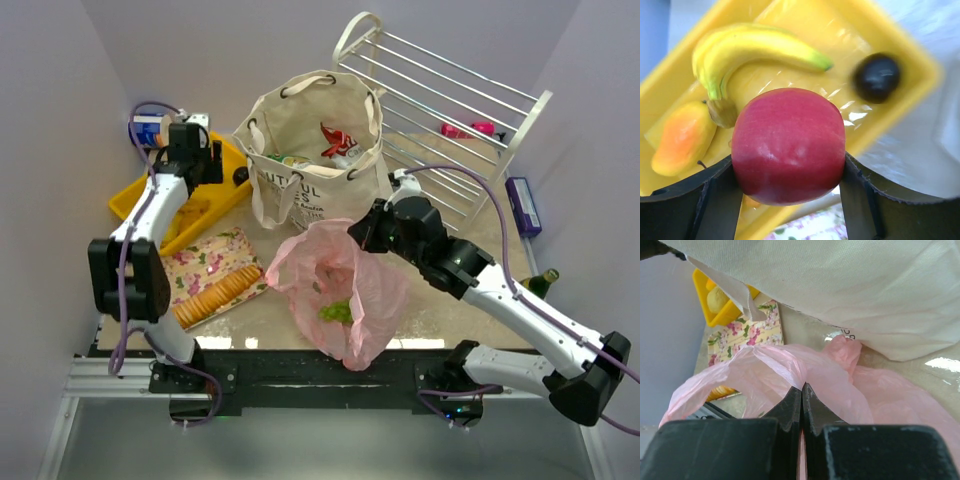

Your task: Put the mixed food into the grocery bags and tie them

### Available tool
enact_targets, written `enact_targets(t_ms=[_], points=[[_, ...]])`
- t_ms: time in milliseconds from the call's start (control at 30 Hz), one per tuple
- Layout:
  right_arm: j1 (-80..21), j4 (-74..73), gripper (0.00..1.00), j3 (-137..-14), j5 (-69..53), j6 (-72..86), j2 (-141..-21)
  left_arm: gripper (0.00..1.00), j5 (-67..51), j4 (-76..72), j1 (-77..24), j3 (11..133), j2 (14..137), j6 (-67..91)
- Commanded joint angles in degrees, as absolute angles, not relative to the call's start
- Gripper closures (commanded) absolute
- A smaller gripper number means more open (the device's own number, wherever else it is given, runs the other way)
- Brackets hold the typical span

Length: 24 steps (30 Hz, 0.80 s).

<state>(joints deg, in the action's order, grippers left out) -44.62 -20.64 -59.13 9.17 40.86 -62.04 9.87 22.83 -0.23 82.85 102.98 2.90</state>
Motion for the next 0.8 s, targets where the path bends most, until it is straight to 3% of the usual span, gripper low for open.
enact_targets(t_ms=[0, 233, 333, 533, 767], points=[[-44.56, -23.20, 1.00, -62.58, 13.00, 38.67, -59.77, 0.73, 5.29, 20.04, -6.13, 76.48, 85.92, 3.60], [-44.56, -23.82, 1.00, -63.28, 11.95, 38.14, -59.85, 0.73, 0.26, 17.40, -17.56, 57.42, 65.41, 2.55], [-44.47, -25.05, 1.00, -63.20, 12.65, 37.62, -59.15, 0.74, -1.58, 18.54, -22.14, 54.94, 58.46, 2.81], [-44.56, -26.45, 1.00, -61.88, 14.50, 37.71, -57.75, 0.75, -7.73, 17.75, -31.36, 57.20, 51.15, 8.69], [-44.47, -26.80, 1.00, -62.05, 15.20, 37.44, -58.36, 0.76, -3.34, 15.39, -51.64, 65.65, 53.87, 13.62]])
